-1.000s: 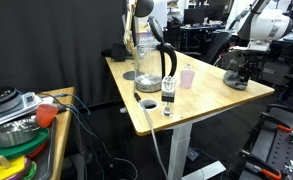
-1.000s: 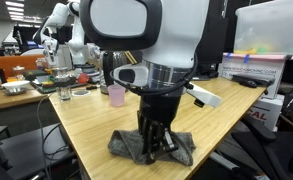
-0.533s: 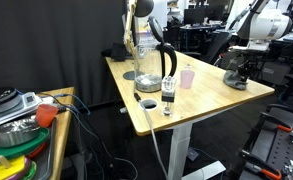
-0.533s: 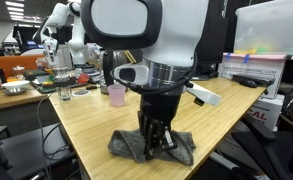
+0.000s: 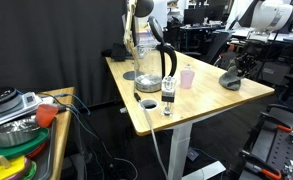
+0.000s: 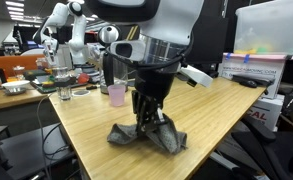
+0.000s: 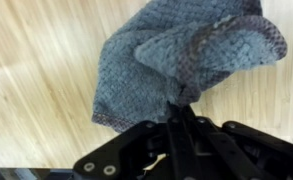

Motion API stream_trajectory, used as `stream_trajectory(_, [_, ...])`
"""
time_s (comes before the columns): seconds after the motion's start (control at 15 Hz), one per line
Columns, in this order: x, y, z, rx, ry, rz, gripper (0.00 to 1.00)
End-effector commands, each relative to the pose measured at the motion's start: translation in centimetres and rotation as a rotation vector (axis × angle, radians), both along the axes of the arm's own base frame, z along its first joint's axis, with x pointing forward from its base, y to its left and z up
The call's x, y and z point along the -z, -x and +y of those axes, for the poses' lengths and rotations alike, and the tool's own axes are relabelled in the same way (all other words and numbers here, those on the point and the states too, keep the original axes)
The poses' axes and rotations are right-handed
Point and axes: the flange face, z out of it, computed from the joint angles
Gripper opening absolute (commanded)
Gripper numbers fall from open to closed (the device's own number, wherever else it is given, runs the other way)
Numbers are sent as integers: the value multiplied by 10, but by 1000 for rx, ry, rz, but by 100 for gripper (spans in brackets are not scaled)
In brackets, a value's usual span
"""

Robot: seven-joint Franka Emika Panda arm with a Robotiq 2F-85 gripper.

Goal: Fold the towel

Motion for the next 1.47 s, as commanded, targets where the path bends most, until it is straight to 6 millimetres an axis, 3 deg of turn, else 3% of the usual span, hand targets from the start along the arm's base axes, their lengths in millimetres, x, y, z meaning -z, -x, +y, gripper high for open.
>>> stream_trajectory(0.0, [-20, 3, 10, -10, -71, -8, 8])
stream_trajectory(0.2, [-20, 3, 15, -22, -112, 12, 12])
stream_trajectory(0.53, [-11, 7, 22, -28, -163, 55, 5])
stream_trajectory(0.87, [-8, 14, 36, -44, -246, 104, 8])
stream_trajectory(0.93, [-8, 15, 39, -50, -259, 113, 13])
stream_trajectory(1.0, [-7, 16, 42, -51, -275, 126, 31])
stream_trajectory(1.07, [-6, 17, 45, -55, -283, 133, 27])
stream_trajectory(1.2, [-3, 19, 47, -52, -295, 151, 7])
stream_trajectory(1.4, [0, 23, 47, -44, -307, 172, 0])
